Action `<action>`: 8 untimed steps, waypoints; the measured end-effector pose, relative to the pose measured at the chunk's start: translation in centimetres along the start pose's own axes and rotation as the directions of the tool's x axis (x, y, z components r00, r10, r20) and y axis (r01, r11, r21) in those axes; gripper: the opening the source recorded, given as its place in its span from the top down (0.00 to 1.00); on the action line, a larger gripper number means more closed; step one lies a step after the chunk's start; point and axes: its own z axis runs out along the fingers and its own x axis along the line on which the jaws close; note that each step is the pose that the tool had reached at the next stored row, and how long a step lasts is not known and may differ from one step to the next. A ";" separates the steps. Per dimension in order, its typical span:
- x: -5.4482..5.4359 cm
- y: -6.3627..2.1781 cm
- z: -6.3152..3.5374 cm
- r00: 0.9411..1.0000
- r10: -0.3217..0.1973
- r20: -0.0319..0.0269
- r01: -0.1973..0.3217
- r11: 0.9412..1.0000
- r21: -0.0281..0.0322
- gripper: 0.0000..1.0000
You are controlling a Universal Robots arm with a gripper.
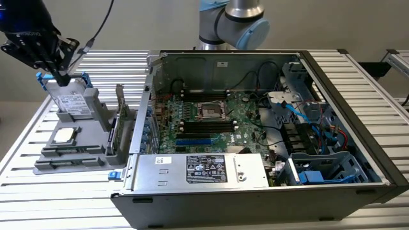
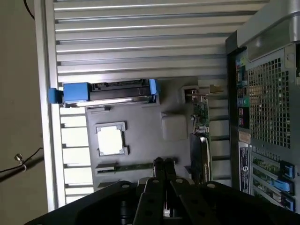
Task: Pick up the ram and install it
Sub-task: 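Reach for the ram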
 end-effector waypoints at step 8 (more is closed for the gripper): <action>0.5 -2.58 0.49 1.000 -0.002 -0.003 0.002 1.000 -0.002 0.90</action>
